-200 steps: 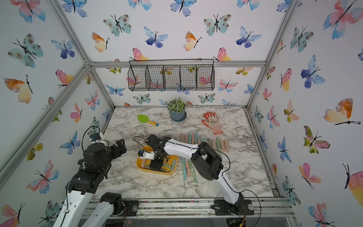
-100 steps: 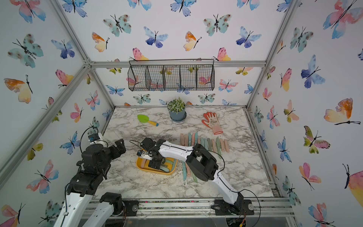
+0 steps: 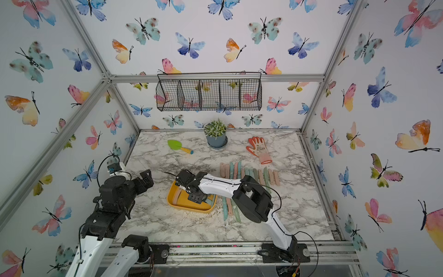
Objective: Take the fruit knife out of the storage box
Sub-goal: Adjust the fruit knife in the storage box.
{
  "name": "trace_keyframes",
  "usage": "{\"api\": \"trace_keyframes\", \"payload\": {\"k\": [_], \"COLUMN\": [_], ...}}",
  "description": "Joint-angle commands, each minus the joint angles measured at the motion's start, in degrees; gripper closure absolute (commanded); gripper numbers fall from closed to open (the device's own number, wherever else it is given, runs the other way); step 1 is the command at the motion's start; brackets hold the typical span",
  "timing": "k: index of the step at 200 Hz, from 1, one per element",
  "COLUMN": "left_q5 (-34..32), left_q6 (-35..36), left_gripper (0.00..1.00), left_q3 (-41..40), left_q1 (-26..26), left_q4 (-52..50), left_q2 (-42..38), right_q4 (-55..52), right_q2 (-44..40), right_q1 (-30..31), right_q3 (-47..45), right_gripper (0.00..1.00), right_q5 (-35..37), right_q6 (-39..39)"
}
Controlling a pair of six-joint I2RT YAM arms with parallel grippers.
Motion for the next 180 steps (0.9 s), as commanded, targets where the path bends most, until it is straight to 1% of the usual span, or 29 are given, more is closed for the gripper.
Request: {"api": "trace_keyframes", "payload": {"k": [1, 12, 37, 60, 71, 81, 113, 147, 180], "left_q5": [0.92, 0.92, 0.83, 0.90, 0.99, 1.01, 0.93, 0.89, 0.83], "left_q6": [-0.20, -0.20, -0.20, -0.19, -0.20, -0.18, -0.16, -0.20, -0.20], "left_gripper": [0.02, 0.02, 0.02, 0.02, 0.02, 0.01, 0.02, 0.01, 0.02], "left_q3": [0.13, 0.16, 0.13, 0.12, 0.14, 0.12, 0.12, 0.12, 0.12], "left_q1": [0.23, 0.23, 0.23, 0.22, 0.23, 0.23, 0.20, 0.23, 0.22], "left_q4": [-0.01, -0.08, -0.14, -0.13, -0.14, -0.06, -0.05, -0.01, -0.01], "left_q2": [-0.48, -0.48, -0.65, -0.83, -0.83, -0.83, -1.00, -1.09, -1.27], "right_q4": [1.76, 1.88, 1.11, 0.18, -0.34, -0.79, -1.51, -2.87, -5.50], "right_q2": [-3.73, -4.13, -4.64, -5.25, -5.57, -5.77, -6.53, -6.37, -4.79], "right_q1": [-0.20, -0.25, -0.25, -0.34, -0.59, -0.98, -2.74, -3.63, -4.03], "right_q3": [-1.80, -2.21, -1.93, -1.78, -2.00, -2.21, -3.20, -3.42, -3.06], "right_gripper": [0.27, 0.27, 0.27, 0.27, 0.30, 0.36, 0.45, 0.44, 0.44], "right_q5": [-3.46, -6.20, -8.20, -7.28, -7.21, -7.17, -7.75, -9.49, -8.90], "right_q6": [-0.12, -0.66, -0.29, 0.41, 0.67, 1.15, 3.30, 2.85, 1.94]}}
